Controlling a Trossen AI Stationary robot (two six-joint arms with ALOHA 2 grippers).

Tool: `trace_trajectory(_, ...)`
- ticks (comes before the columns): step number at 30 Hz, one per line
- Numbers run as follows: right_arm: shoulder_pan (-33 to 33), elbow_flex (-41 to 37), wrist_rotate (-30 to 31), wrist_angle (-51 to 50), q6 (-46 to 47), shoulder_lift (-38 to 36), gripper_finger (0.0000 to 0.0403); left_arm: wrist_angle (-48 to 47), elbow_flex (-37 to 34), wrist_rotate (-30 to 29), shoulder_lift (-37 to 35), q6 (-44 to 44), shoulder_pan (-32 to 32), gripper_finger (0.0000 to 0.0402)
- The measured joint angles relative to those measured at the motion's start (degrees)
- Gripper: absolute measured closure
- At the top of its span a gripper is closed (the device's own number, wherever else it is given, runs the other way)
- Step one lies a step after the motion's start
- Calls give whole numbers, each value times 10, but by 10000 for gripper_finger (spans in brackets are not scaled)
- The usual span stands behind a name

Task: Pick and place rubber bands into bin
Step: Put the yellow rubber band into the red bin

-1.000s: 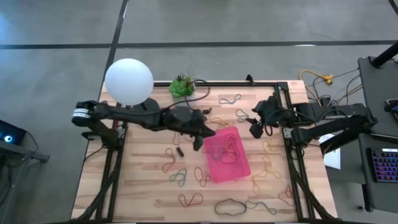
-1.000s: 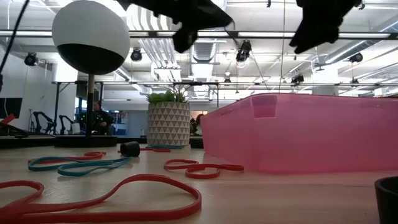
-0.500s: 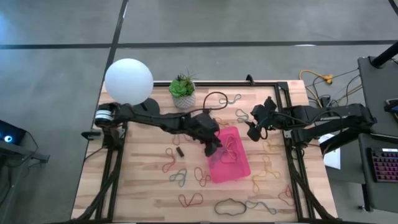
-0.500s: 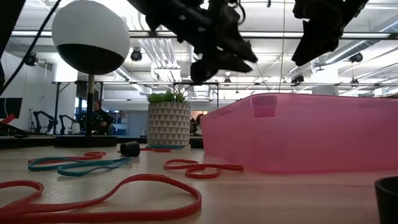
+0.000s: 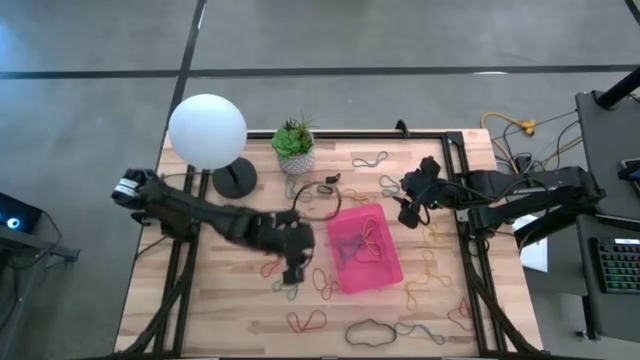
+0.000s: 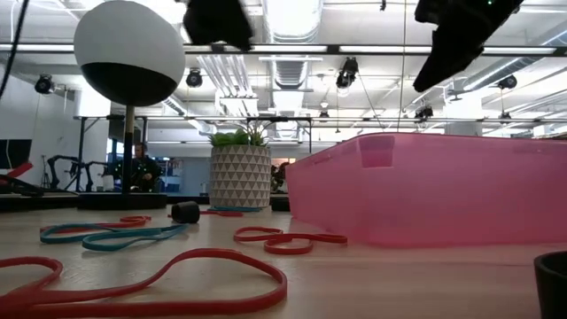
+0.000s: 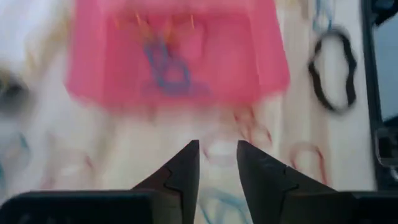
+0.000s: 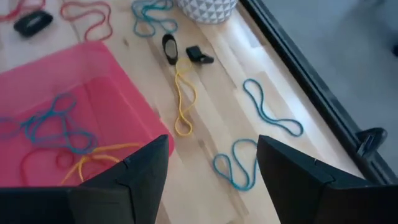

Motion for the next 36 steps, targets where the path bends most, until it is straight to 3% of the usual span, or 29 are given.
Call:
trace_trajectory(5, -4, -2, -112, -26, 15, 16, 172, -21, -32, -22, 7, -179, -74, 313)
trace_trajectory(10, 16, -4, -220, -119, 41, 39, 172, -21, -64, -76, 7, -310, -134, 313)
trace_trajectory(16, 84, -15, -227, -243, 6, 39, 172, -18, -92, -89, 6, -352, -175, 314)
trace_trajectory(20, 104, -46, -240, -274, 135, 40, 172, -13, -104, -89, 6, -380, -190, 314)
trace_trajectory(25, 83, -105, -259, -233, 385, 37, 172, 19, -123, -90, 6, -414, -211, 314)
trace_trajectory(28, 69, -111, -219, -212, 466, 41, 172, 19, -142, -89, 6, -426, -226, 314)
trace_trajectory(36, 1, -115, -212, -202, 494, 91, 172, 50, -180, -114, -19, -429, -249, 314)
